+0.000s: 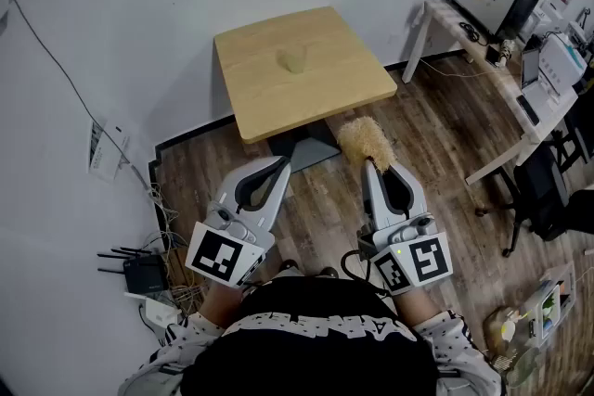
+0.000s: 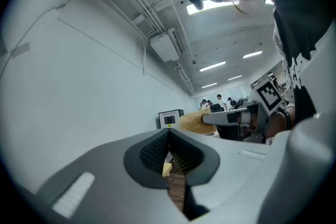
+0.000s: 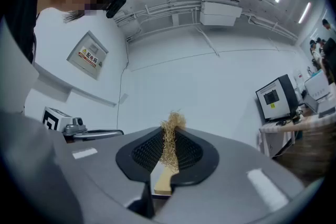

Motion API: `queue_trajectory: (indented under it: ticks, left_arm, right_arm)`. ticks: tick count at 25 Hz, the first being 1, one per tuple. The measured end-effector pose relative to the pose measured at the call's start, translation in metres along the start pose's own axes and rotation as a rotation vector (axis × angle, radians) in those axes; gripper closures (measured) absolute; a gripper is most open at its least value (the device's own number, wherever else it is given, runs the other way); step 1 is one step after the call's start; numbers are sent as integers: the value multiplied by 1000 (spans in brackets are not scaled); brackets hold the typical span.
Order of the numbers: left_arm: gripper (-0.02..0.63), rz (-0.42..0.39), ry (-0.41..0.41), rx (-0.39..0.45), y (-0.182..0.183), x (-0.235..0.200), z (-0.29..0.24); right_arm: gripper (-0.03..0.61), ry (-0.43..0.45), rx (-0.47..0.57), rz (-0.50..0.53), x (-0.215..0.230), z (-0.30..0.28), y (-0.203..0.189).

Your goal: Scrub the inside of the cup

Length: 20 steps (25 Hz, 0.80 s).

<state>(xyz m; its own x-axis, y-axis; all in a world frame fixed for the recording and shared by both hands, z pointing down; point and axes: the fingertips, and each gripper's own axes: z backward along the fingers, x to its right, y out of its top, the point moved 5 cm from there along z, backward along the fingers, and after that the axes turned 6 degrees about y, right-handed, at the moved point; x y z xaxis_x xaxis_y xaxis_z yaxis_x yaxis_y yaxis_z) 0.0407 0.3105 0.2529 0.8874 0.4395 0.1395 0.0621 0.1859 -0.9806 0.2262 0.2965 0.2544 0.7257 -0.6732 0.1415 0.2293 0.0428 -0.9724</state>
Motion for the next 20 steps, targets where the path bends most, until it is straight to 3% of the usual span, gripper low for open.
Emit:
queue_trajectory:
  ticks: [3, 15, 20]
  left_arm:
    - [612, -2, -9, -35, -2, 5, 1]
    - [608, -16, -28, -7, 2, 31, -12]
    - [586, -22, -51, -99, 0, 54, -12]
  right_arm:
    - [518, 10, 19, -10, 2, 4, 2]
    - [514, -2, 38, -28, 21, 29, 1]
    - [512, -7, 33, -41, 29, 46, -2]
